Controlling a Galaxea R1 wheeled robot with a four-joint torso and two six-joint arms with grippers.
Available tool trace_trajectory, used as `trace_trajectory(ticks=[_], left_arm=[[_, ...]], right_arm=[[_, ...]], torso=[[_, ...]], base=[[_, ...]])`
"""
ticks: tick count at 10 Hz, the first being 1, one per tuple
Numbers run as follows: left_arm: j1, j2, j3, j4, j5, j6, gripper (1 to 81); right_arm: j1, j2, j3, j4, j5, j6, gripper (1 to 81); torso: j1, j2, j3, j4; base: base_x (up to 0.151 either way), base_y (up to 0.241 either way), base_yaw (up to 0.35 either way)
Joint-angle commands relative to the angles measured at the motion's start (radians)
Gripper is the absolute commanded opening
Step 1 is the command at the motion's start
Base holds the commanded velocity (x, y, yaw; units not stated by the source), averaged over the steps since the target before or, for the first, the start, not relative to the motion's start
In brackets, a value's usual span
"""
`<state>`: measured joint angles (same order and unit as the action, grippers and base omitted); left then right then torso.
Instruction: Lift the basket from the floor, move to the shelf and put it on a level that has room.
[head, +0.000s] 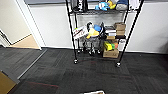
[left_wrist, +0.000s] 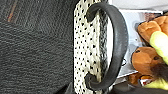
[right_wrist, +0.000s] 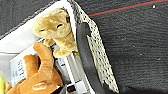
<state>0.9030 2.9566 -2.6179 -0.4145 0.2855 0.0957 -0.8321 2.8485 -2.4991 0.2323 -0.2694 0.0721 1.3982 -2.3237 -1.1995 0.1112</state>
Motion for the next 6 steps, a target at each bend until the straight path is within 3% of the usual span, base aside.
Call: trace_trajectory(ticks=[1,6], left_arm=[[-0.120,0.009,-0.001,-0.004,0.026,-0.002,81.1],[-0.154,0.027,-0.001,-0.003,-0.045,-0.002,81.1]], right_arm=[[0.124,0.039,-0.062,0.010,-0.050,0.002,81.1],[0.147,0.065,-0.073,0.015,-0.045,0.002,81.1]], torso=[[0.000,0.000,0.002,0.000],[0.000,-0.001,-0.003,0.000]], base=[[0.000,0.000,0.000],[0.000,0.000,0.000]])
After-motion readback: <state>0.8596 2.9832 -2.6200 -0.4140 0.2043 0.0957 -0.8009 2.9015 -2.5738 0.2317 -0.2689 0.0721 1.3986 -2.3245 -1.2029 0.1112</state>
